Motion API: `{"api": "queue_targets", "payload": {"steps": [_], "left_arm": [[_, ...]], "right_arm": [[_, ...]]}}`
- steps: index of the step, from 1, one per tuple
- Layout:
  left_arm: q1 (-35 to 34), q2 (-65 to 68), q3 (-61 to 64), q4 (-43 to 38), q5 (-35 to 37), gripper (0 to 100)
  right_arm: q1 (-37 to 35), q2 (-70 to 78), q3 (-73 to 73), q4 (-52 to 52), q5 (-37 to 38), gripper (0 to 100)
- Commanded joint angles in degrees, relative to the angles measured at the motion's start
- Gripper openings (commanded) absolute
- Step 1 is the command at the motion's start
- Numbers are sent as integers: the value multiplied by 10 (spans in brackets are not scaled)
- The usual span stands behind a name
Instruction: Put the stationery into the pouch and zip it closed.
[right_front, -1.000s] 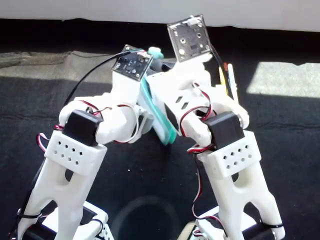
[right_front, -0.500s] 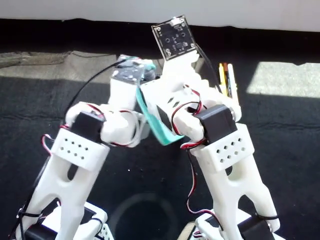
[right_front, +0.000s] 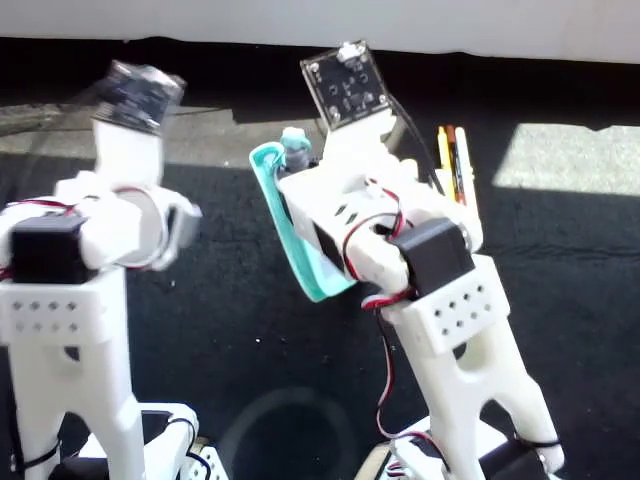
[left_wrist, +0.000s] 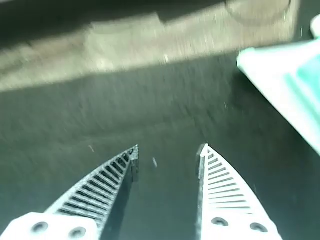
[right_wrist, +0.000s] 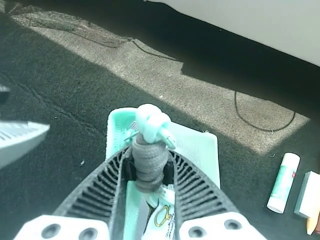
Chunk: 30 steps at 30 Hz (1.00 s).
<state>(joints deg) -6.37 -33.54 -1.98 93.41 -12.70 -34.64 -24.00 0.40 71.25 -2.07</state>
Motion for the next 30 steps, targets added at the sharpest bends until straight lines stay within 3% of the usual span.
{"api": "queue_targets", "payload": {"steps": [1,8,17,30], "left_arm": [[15,-7,-38,-40,-2,207],[64,-7,-53,-72,-2,208],[154,-7,-59,-73,-4,208],[161,46,-48,-93,-4,208]], "right_arm": [[0,-7,22,9,-2,5],[1,-58,70,5,-2,5],[1,-84,97,3,56,5],[1,-82,97,3,56,5]]}}
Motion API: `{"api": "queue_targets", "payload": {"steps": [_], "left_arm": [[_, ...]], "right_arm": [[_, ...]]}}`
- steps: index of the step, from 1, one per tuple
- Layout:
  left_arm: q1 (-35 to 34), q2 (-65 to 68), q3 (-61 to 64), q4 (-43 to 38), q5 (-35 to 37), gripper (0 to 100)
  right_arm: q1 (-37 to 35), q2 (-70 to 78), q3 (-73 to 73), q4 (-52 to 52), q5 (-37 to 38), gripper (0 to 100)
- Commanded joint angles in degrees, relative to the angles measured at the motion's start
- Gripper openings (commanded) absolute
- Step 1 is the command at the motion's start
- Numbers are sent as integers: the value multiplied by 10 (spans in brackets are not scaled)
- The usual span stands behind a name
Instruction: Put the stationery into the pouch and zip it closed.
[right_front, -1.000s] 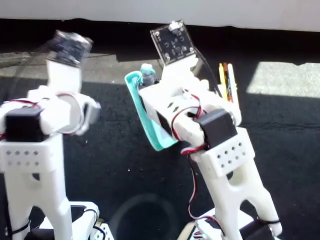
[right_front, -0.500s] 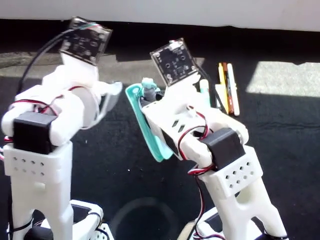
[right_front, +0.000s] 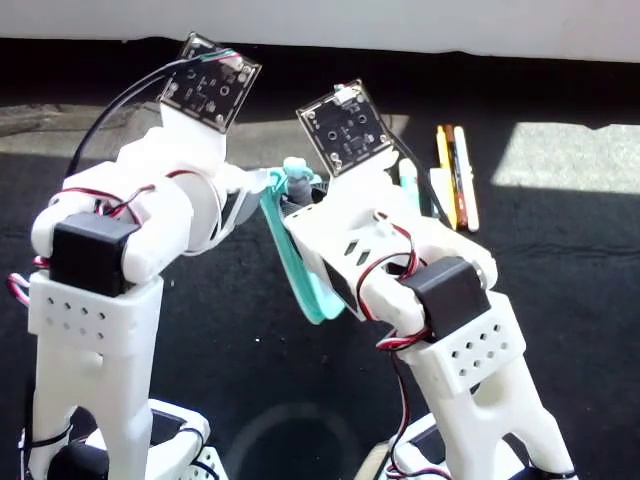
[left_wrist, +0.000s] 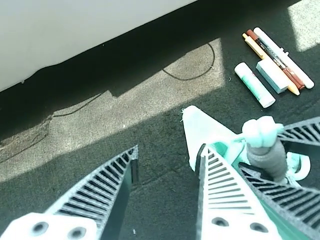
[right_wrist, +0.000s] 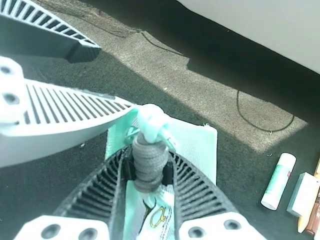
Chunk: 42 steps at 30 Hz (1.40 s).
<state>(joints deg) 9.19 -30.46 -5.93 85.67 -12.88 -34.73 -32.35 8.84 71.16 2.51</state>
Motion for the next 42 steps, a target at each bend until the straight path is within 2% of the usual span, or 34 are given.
{"api": "queue_targets", "payload": {"steps": [1,10,14,22,29,35,42], "left_arm": [[6,20,-8,-16,-2,208],[6,51,-80,-12,-4,208],[7,58,-130,21,-5,208],[7,58,-131,35,-25,208],[42,73,-131,34,-54,208],[39,129,-135,35,-54,208],[39,132,-132,35,-55,204]], "right_arm": [[2,1,13,4,11,5],[2,4,13,4,11,5],[2,5,13,4,11,5],[2,5,13,4,11,5],[2,4,13,4,11,5],[2,0,13,4,11,5],[5,0,13,7,11,5]]}}
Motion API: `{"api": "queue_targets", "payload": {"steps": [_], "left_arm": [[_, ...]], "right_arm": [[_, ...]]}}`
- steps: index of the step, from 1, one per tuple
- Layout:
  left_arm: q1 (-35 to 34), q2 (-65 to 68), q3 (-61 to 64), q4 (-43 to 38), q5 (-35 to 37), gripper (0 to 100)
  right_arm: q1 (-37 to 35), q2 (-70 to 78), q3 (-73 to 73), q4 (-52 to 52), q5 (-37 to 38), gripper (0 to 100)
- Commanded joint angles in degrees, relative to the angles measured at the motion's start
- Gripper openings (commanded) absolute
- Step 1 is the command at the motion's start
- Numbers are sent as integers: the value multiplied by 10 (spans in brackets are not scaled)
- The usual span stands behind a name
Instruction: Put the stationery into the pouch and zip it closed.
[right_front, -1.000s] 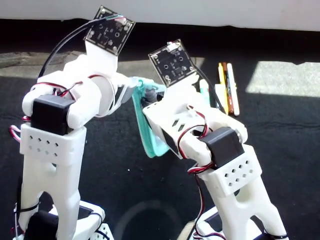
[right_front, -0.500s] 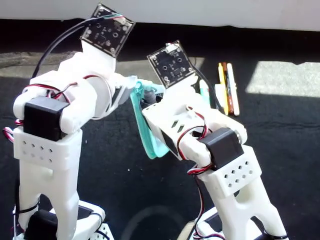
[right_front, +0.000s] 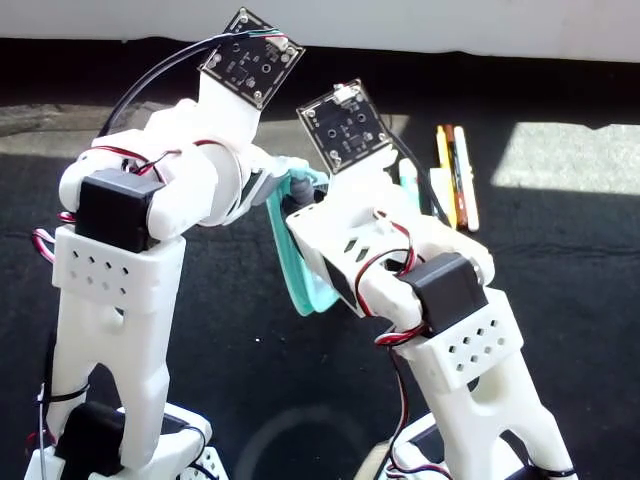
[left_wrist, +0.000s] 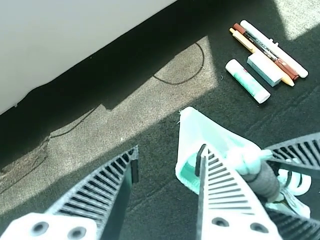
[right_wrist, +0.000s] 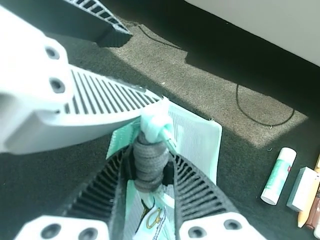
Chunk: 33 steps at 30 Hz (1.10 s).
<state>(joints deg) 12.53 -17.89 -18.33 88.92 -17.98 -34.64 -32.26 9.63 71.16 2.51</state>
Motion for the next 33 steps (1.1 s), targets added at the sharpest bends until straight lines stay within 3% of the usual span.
{"api": "queue_targets", "payload": {"steps": [1,3,5,14,22,33], "left_arm": [[6,7,-7,6,-4,200],[6,9,-11,29,-4,130],[6,7,-11,40,-3,0],[-42,6,-11,74,44,9],[-43,7,-7,96,114,9],[-71,7,10,99,140,9]], "right_arm": [[4,-2,5,8,11,5],[6,-2,5,8,11,5],[13,-2,4,8,11,5],[111,0,0,-22,15,5],[144,2,0,-104,163,5],[208,-58,0,-101,178,5]]}}
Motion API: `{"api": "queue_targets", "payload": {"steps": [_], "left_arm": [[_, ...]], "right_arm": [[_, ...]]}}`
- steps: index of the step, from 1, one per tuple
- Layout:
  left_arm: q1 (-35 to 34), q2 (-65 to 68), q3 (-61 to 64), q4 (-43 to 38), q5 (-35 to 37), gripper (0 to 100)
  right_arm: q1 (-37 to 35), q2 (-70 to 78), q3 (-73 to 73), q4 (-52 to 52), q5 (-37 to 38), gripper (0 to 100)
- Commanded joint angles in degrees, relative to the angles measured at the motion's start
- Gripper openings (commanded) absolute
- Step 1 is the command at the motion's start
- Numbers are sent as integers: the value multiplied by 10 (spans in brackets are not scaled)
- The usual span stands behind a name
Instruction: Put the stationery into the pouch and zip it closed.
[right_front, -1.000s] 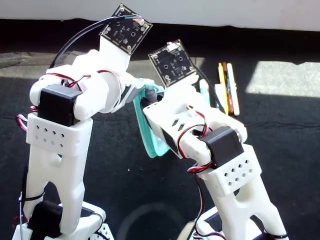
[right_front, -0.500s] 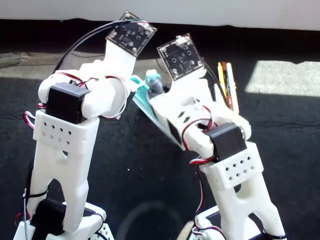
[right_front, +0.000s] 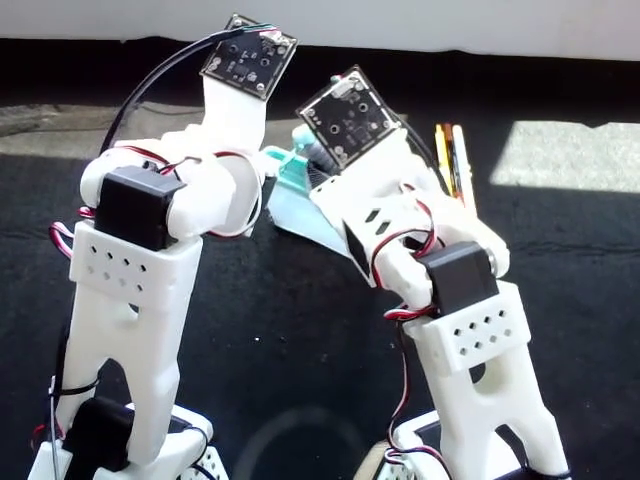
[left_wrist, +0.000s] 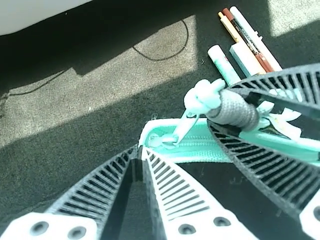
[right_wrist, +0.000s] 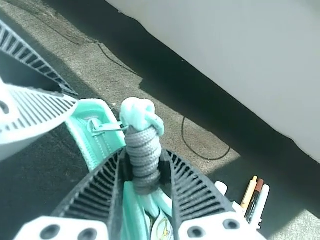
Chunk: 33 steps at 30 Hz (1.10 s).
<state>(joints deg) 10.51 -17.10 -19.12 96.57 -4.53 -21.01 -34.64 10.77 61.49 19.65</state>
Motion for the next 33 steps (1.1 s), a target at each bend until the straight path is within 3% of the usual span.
{"api": "queue_targets", "payload": {"steps": [1,8,16,24,26,30,33], "left_arm": [[-60,0,26,23,5,9],[-128,-2,86,-10,4,9],[-153,-3,84,-10,4,9],[-117,-3,27,-11,9,9],[-102,-3,11,-11,9,9],[-79,-3,7,-10,9,9],[-62,2,7,3,10,9]], "right_arm": [[77,-46,-11,-4,9,5],[109,-88,-6,-4,10,5],[124,-87,-5,-5,10,5],[85,-94,60,7,6,7],[80,-95,44,39,0,41],[72,-94,-32,149,-111,262],[70,-94,-105,219,-136,293]]}}
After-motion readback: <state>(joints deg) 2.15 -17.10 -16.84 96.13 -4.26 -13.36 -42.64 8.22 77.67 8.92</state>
